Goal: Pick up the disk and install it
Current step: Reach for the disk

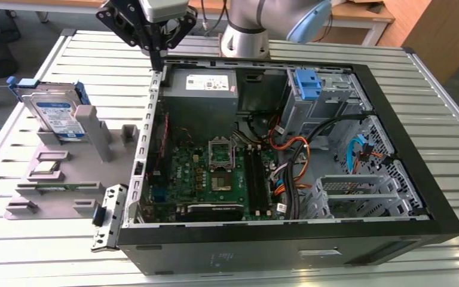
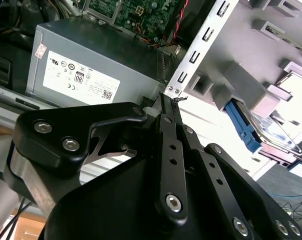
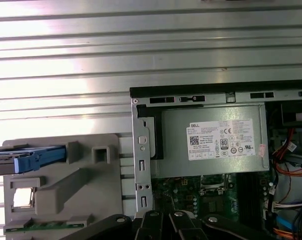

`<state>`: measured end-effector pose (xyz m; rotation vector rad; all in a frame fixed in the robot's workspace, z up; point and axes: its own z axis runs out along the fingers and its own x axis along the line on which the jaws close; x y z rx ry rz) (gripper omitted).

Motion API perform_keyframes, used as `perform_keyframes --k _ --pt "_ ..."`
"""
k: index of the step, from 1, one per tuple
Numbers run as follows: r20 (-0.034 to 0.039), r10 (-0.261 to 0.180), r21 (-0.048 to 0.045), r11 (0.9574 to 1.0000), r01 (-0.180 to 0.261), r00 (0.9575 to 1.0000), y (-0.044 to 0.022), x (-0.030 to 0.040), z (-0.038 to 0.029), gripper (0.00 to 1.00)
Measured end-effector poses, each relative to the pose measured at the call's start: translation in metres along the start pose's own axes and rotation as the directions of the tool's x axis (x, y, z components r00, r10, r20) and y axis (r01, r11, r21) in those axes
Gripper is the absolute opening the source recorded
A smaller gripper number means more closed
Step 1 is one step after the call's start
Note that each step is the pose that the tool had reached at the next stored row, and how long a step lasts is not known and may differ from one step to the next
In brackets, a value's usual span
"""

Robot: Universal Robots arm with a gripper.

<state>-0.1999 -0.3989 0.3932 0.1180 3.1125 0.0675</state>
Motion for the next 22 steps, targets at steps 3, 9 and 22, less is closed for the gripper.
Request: perform_keyframes --k 3,9,22 --pt "0.0001 0.0 -0.0001 1.0 0.0 1.0 -0.0002 0.0024 0.0 0.1" --pt "0.0001 0.0 -0.0001 1.0 0.0 1.0 -0.0005 0.0065 -0.0001 0.1" --pt "0.0 0.0 -0.0001 1.0 0.0 1.0 -0.0011 0.015 -0.0004 0.1"
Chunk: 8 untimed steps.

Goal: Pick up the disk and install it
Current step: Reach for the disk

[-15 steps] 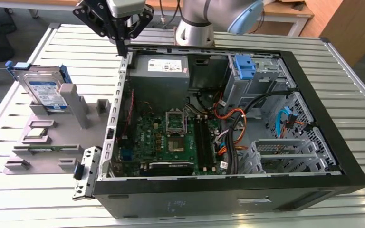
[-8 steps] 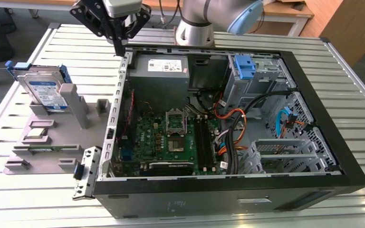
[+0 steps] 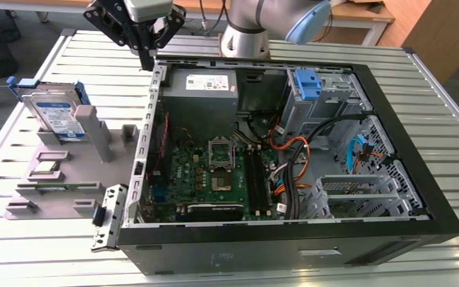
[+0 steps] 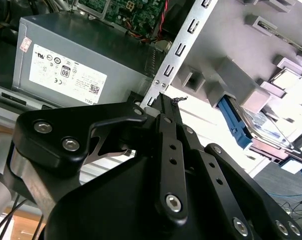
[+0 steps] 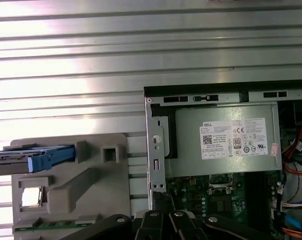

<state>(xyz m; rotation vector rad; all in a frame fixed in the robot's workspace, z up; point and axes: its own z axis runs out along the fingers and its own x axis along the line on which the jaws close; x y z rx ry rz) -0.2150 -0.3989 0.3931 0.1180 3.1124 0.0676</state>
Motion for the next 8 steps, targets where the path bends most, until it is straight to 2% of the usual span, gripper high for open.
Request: perform_keyframes --k 8 --pt "0.0 0.0 -0.0001 1.0 0.0 1.0 -0.0004 0.0051 -0.0001 0.1"
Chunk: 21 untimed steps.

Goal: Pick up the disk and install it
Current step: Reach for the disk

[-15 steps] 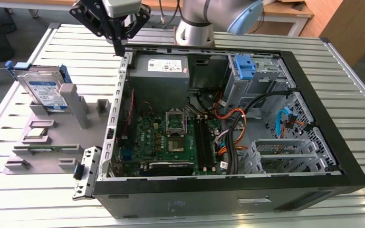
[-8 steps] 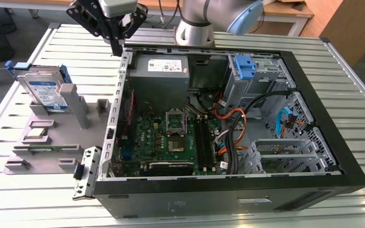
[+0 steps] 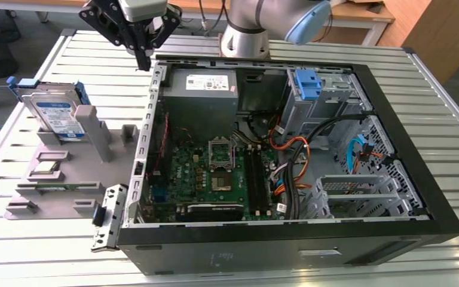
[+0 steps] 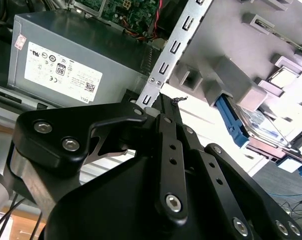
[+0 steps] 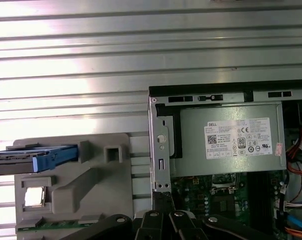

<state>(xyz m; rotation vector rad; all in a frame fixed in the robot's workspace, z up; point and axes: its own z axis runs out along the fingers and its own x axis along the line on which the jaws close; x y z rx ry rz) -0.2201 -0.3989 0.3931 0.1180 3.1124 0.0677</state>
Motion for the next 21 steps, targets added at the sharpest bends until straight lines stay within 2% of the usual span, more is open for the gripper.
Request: perform_keyframes --k 21 --pt "0.0 0.0 0.0001 1.0 0.0 1.0 -0.001 0.0136 -0.0004 0.1"
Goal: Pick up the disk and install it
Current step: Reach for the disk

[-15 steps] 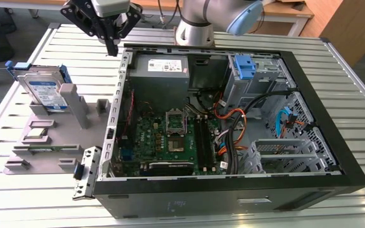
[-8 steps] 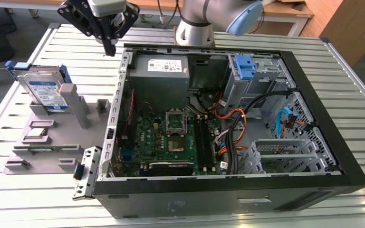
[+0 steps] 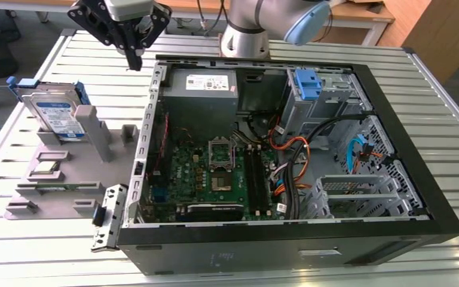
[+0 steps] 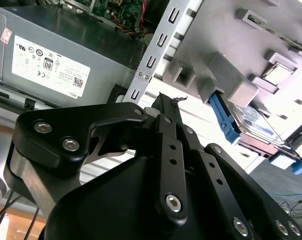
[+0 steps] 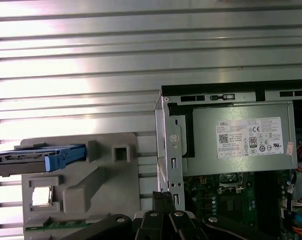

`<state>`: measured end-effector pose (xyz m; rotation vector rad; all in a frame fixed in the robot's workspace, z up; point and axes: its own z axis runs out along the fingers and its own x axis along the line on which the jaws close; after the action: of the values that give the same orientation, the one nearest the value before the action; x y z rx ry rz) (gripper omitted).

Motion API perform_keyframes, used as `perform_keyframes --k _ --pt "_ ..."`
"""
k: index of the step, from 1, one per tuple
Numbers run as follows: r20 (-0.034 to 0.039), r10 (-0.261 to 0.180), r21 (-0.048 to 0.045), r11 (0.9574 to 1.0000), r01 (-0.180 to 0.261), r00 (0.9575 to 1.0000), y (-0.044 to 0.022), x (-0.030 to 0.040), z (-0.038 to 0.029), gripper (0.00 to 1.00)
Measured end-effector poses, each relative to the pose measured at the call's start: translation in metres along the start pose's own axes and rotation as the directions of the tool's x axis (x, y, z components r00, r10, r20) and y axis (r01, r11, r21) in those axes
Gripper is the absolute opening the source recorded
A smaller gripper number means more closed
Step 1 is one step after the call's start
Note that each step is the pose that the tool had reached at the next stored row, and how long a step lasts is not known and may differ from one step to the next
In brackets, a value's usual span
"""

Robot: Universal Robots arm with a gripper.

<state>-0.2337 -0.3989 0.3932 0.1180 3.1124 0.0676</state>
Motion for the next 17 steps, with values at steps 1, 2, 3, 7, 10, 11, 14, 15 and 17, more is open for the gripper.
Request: perform_keyframes --k 1,2,3,7,10,11,14,15,17 --pt "0.0 0.0 0.0 1.0 0.0 1.0 -0.0001 0.0008 0.0 0.1" --pt "0.0 0.0 0.0 1.0 0.0 1.0 -0.0001 0.0016 0.0 0.1" --pt "0.0 0.0 0.0 1.0 0.0 1.0 -0.0002 0.0025 -0.0001 0.1" --pt "0.0 0.0 0.0 1.0 0.0 1.0 -0.0004 0.0056 -0.0002 0.1" --pt "0.0 0.0 0.0 1.0 0.0 1.0 -0.0006 0.0081 -0.0002 0.1" --pt "0.0 0.0 0.0 1.0 0.0 1.0 -0.0007 0.009 -0.0002 0.1" --pt "0.0 0.0 0.0 1.0 0.0 1.0 -0.0009 0.0116 -0.0003 0.1" --pt "0.0 0.0 0.0 1.0 0.0 1.0 -0.0009 0.0124 -0.0003 0.1" --pt "0.0001 0.0 0.0 1.0 0.0 1.0 -0.0011 0.0141 -0.0004 0.1"
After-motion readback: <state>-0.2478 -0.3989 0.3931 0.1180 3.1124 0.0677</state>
